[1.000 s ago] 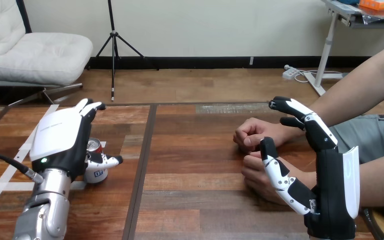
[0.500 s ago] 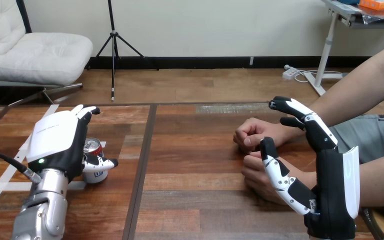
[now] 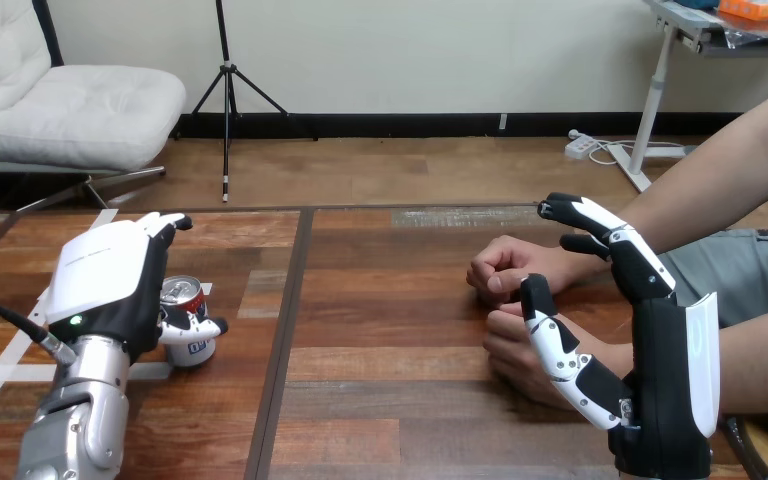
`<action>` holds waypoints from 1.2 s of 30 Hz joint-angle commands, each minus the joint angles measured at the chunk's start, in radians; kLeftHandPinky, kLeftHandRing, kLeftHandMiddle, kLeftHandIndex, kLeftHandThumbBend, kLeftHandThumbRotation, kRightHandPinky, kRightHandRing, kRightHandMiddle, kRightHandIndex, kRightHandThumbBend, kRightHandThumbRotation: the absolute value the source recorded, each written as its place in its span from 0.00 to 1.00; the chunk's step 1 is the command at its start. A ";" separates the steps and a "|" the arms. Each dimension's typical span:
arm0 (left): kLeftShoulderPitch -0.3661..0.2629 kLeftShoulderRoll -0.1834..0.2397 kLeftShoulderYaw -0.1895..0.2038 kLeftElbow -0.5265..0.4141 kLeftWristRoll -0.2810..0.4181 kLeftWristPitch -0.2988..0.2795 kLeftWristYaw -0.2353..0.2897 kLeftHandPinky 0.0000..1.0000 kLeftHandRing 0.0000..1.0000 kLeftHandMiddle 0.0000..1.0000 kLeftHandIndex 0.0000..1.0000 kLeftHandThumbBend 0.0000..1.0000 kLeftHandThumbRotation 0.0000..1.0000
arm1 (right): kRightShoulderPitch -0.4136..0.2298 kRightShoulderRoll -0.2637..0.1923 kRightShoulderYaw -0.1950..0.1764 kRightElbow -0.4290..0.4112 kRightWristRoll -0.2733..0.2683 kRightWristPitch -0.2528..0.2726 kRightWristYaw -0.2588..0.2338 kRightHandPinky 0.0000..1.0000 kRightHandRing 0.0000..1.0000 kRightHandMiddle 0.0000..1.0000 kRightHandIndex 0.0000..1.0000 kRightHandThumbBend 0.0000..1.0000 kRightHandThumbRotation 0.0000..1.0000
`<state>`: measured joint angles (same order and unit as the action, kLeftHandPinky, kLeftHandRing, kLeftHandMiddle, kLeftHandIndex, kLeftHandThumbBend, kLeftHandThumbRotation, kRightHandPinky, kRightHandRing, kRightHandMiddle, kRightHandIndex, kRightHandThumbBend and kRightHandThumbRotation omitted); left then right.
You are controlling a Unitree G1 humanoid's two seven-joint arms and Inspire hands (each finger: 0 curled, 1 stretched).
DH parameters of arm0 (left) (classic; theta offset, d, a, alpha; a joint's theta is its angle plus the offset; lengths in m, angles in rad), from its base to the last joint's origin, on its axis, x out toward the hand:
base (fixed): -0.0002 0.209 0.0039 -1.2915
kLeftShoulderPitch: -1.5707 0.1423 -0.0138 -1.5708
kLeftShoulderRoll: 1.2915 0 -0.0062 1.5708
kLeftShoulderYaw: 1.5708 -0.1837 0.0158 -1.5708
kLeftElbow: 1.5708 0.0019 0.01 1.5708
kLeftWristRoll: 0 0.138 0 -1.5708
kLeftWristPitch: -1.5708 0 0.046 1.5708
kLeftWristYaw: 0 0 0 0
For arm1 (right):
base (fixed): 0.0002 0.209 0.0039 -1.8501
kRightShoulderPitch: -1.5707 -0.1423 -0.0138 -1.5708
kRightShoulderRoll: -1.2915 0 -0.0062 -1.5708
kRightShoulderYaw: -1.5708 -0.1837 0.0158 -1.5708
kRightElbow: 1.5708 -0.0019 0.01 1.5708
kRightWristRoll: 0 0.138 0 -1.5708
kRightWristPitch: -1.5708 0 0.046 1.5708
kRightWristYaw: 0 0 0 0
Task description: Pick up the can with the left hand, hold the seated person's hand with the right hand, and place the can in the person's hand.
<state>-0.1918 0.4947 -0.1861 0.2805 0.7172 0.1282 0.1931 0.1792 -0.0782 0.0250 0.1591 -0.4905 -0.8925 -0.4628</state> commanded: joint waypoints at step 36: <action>-0.066 0.012 -0.001 0.023 0.002 0.013 -0.035 0.75 0.81 0.85 0.82 0.84 0.13 | -0.060 0.005 -0.012 -0.020 0.001 0.003 -0.005 0.70 0.78 0.77 0.70 0.32 0.26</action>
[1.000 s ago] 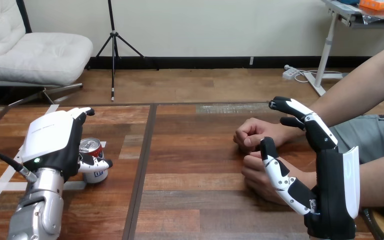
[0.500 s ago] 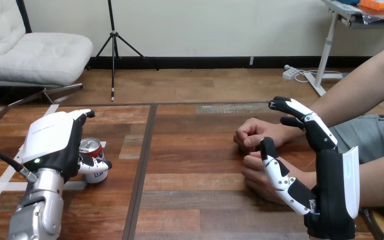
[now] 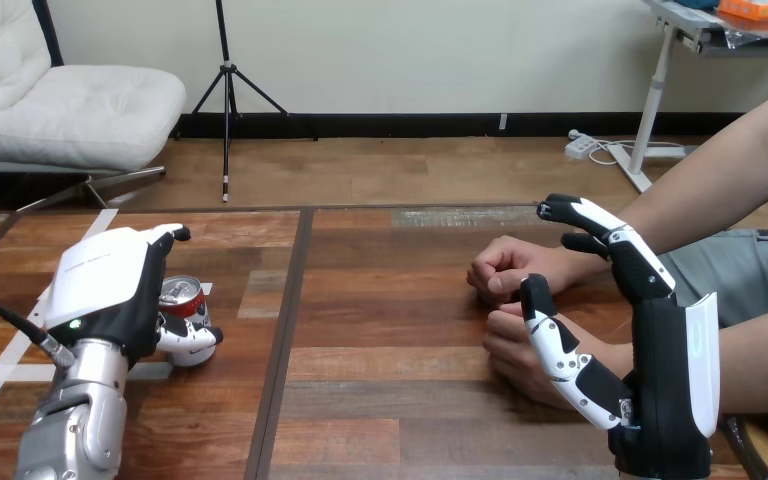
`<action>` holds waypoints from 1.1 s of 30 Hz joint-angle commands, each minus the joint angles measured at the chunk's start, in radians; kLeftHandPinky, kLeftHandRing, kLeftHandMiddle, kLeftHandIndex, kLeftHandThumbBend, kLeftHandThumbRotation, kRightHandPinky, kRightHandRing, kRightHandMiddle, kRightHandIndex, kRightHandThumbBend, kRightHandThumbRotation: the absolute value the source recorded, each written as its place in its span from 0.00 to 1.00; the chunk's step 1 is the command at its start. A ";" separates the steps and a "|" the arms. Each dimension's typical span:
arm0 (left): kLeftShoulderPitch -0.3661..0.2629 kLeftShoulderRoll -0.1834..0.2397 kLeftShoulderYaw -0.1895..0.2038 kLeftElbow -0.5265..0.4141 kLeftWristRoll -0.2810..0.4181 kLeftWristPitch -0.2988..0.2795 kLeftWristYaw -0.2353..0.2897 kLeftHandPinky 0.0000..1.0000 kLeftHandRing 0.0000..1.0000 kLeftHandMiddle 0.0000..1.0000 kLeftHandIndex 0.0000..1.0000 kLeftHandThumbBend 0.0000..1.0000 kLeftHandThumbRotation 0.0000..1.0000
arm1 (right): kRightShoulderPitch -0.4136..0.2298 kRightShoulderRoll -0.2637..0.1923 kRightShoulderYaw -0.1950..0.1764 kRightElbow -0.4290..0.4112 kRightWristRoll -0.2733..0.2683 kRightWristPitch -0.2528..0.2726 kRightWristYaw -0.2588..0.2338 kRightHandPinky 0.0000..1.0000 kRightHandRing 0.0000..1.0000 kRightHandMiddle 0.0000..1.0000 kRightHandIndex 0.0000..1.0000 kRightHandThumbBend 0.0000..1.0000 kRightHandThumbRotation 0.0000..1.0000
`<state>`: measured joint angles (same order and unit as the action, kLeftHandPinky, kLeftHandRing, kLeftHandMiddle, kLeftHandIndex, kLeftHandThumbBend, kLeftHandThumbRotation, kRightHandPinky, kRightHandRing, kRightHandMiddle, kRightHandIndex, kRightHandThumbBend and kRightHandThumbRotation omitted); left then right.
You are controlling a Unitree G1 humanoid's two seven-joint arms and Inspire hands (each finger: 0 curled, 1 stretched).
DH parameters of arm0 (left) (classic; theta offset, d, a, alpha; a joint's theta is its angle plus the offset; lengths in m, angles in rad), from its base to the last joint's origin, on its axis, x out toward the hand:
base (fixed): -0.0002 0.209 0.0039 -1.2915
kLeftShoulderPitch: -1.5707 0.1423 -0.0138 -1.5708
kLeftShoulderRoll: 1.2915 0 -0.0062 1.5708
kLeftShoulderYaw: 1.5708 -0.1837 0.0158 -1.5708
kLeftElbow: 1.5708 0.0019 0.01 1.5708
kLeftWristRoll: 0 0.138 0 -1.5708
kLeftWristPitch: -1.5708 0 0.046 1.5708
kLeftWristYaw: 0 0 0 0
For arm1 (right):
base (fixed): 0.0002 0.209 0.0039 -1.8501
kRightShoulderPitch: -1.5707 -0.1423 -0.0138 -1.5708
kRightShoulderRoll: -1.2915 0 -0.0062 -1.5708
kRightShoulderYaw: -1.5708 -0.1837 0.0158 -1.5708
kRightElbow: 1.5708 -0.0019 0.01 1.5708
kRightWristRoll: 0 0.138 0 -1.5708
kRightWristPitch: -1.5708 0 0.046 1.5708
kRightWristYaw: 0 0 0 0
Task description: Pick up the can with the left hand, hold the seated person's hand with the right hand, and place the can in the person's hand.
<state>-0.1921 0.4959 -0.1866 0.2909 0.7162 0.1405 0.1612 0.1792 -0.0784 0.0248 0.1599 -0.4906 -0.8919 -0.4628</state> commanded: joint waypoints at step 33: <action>-0.139 -0.028 0.005 0.185 -0.085 -0.059 0.021 0.69 0.77 0.82 0.81 0.82 0.10 | -0.058 0.004 -0.011 -0.026 0.009 0.013 0.005 0.71 0.78 0.75 0.69 0.33 0.27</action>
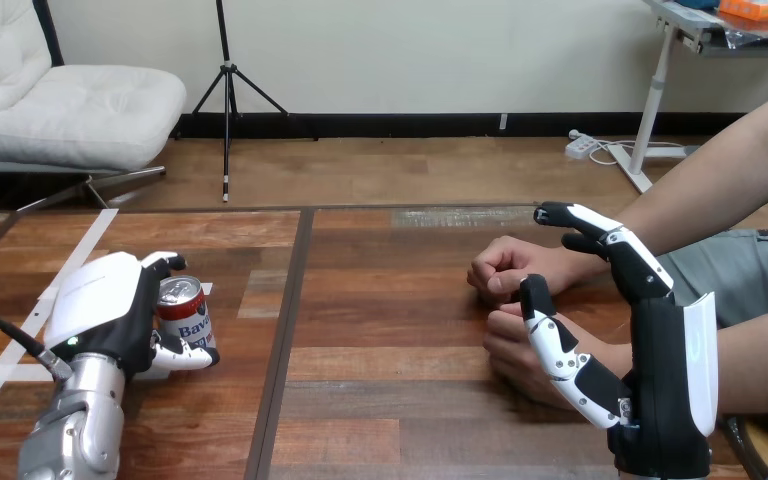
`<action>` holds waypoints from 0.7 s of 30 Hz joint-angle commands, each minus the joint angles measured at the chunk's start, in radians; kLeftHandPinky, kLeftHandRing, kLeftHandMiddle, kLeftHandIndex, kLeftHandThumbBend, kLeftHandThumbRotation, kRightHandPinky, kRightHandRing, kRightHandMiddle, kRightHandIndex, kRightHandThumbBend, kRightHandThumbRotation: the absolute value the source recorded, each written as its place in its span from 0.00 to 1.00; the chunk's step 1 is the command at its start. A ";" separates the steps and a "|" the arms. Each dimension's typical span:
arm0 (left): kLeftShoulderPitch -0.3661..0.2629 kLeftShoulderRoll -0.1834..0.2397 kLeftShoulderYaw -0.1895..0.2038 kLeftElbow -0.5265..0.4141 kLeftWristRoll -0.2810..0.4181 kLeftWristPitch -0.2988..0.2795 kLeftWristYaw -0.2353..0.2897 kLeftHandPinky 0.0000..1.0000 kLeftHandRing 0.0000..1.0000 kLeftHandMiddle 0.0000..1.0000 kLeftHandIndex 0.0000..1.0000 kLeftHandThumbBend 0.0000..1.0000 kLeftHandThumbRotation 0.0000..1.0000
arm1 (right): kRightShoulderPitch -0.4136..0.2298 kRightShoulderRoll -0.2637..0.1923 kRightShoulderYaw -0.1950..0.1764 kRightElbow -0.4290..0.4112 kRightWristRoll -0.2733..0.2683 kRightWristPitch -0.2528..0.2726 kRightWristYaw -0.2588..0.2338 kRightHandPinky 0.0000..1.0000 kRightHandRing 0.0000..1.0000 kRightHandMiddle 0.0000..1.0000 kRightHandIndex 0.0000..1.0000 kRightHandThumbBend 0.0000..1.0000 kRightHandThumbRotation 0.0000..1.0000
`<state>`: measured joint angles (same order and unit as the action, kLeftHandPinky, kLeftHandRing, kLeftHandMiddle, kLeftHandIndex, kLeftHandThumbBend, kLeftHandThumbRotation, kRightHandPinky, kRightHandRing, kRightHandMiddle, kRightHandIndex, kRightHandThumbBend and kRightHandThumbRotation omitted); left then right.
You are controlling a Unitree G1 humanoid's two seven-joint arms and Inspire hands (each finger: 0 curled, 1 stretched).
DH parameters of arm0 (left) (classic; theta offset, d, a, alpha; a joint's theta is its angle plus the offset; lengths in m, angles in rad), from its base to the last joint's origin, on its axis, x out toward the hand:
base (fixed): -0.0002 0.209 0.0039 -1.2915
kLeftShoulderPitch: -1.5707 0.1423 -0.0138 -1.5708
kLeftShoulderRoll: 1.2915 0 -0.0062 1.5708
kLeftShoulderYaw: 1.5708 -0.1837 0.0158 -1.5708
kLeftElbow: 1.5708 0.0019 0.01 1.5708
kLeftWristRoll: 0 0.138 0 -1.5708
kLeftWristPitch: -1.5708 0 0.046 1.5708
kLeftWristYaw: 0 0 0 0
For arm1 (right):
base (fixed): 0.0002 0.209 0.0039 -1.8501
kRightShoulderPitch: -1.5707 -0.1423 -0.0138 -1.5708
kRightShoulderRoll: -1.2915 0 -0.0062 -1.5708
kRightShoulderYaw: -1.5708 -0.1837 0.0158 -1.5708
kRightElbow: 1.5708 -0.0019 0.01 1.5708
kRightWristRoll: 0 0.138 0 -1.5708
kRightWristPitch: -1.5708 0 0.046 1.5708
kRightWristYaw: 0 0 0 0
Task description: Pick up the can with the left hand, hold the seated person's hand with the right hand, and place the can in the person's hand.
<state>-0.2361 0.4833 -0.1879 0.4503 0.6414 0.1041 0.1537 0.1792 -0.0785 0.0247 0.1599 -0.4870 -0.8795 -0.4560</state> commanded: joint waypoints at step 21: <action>-0.140 -0.035 -0.003 0.139 -0.037 -0.055 0.063 0.68 0.76 0.81 0.82 0.79 0.12 | -0.048 0.002 -0.014 -0.049 0.010 0.023 0.008 0.72 0.79 0.75 0.69 0.32 0.27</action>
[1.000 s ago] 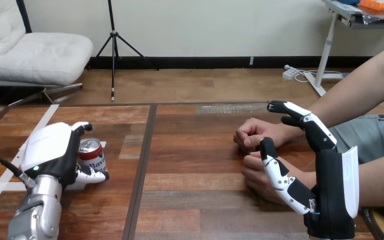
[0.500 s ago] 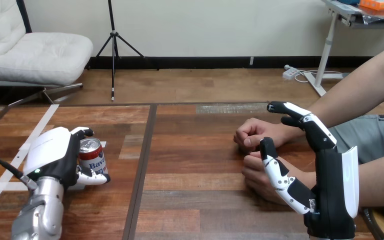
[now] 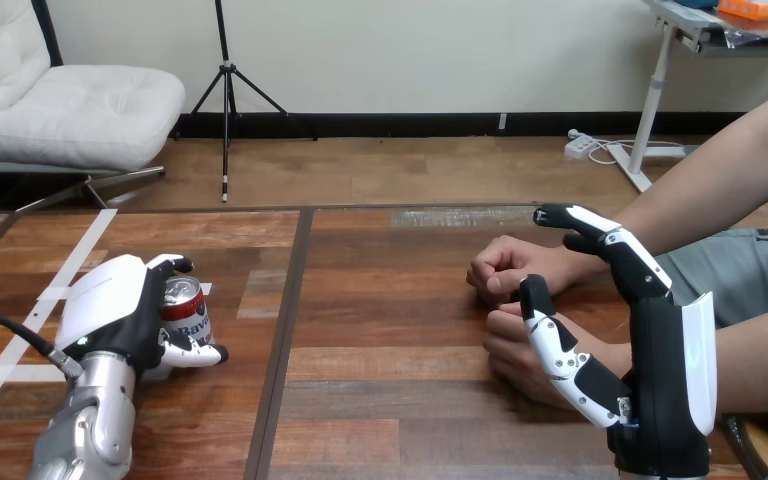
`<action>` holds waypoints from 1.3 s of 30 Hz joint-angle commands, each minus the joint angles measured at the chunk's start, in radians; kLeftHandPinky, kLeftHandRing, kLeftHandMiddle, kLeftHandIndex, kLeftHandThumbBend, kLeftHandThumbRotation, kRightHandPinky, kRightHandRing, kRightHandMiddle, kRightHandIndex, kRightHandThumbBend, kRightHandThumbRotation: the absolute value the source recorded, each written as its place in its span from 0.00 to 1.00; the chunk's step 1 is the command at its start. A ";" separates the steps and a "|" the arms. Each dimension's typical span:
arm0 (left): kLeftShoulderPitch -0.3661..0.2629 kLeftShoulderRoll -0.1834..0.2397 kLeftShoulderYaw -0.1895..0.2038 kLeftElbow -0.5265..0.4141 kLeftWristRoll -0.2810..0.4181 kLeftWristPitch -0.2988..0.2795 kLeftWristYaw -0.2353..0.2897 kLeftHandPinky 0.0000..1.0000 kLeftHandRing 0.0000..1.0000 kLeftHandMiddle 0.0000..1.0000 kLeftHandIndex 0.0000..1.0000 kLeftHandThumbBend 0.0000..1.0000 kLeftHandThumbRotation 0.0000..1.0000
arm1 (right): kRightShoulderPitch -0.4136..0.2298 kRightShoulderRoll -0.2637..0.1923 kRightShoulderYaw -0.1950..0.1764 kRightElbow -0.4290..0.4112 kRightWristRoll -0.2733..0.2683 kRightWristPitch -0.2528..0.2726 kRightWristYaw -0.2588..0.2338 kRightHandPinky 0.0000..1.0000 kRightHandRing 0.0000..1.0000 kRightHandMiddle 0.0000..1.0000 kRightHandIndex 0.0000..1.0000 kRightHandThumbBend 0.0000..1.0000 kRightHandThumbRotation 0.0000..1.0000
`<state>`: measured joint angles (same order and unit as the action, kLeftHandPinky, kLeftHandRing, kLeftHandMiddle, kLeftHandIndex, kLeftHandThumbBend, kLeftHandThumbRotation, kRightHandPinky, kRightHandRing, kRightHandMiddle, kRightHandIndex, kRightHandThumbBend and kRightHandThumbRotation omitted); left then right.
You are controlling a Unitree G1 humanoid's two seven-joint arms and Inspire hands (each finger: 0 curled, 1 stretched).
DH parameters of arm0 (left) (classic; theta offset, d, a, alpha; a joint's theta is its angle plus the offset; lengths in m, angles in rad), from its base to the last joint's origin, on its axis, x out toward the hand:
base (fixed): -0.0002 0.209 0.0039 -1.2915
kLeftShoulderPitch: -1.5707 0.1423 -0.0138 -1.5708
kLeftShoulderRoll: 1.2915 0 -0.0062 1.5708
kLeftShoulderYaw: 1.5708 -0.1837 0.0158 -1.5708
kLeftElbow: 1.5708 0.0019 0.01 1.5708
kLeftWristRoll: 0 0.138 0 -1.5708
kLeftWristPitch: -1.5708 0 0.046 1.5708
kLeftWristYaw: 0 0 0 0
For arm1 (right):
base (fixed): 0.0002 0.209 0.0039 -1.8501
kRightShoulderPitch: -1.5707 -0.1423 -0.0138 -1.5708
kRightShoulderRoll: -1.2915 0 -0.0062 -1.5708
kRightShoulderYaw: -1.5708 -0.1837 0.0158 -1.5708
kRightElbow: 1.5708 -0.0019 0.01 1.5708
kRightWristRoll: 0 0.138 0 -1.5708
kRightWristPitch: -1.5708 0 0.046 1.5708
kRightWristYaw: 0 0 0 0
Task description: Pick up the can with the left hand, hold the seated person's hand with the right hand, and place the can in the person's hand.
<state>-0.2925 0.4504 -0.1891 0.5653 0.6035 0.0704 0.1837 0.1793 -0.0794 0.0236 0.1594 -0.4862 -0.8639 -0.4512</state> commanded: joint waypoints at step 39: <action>-0.102 -0.021 0.033 0.123 -0.116 -0.149 0.107 0.65 0.71 0.75 0.76 0.79 0.04 | -0.052 -0.001 -0.015 -0.058 0.018 0.021 0.019 0.70 0.78 0.75 0.69 0.32 0.26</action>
<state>-0.3140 0.4447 -0.1864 0.6741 0.5138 -0.0232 0.2423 0.1793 -0.0799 0.0200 0.1555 -0.4767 -0.8418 -0.4357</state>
